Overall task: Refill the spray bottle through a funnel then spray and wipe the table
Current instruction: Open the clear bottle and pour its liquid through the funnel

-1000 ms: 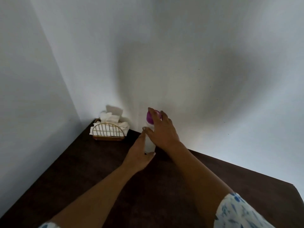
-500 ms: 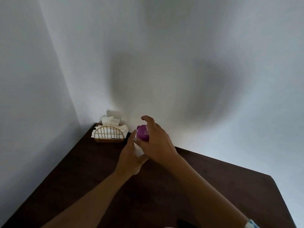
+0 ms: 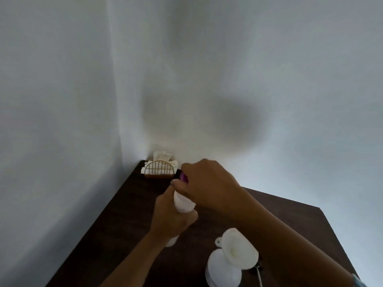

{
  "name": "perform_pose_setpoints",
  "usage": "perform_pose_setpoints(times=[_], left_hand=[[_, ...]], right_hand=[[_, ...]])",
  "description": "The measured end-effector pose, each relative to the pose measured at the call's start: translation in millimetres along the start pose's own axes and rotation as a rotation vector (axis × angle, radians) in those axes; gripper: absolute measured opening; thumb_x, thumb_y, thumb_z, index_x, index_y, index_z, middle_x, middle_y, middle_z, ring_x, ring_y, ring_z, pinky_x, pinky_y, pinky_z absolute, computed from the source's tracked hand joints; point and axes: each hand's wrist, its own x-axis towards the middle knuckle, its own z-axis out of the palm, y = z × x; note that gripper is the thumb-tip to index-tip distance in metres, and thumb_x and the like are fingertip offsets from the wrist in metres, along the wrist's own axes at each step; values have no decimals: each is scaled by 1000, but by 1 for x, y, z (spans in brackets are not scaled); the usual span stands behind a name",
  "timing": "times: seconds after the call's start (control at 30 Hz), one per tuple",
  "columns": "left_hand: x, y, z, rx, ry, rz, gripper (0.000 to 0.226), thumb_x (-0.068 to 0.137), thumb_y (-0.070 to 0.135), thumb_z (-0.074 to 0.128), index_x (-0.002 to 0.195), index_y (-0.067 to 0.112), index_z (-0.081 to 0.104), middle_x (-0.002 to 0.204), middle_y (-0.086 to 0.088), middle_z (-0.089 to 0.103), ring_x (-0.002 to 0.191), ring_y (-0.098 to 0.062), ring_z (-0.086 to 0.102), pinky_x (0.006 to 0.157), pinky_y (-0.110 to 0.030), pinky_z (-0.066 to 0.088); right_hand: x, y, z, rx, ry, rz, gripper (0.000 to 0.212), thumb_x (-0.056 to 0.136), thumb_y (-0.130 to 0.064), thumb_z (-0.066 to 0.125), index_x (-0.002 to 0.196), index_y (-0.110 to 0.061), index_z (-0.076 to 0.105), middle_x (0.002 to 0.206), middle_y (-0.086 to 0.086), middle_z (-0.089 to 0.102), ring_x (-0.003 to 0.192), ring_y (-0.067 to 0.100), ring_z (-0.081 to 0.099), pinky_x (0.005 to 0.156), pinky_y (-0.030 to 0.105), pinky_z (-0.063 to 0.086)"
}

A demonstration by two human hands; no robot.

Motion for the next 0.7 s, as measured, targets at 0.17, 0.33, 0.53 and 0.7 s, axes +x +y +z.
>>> perform_pose_setpoints(times=[0.17,0.33,0.53,0.7], left_hand=[[-30,29,-16,-40,-56,65,42,53,13,74,86,31,56,74,10,67,68,-5,66,58,-14,51],[-51,46,-24,-59,-73,76,45,52,16,74,89,34,55,74,13,67,71,-4,66,59,-14,52],[-65,63,-20,-94,-59,89,48,50,17,74,91,32,55,82,14,65,76,-4,66,62,-14,53],[-68,74,-12,-163,-143,61,45,47,21,76,89,13,61,79,4,68,70,-10,66,61,-23,53]], right_hand=[[-31,-23,-23,-62,-3,-44,38,90,-51,47,89,-15,61,59,-9,41,54,5,40,51,19,30],[-55,-40,-34,-124,22,-93,43,89,-52,45,87,-13,62,61,-8,38,55,7,39,49,20,24],[-73,-50,-43,-232,71,-152,47,93,-50,37,90,-10,62,75,-3,44,60,14,45,51,23,28],[-90,-50,-60,-227,80,-305,31,94,-35,45,93,-8,60,84,3,53,61,15,46,54,27,32]])
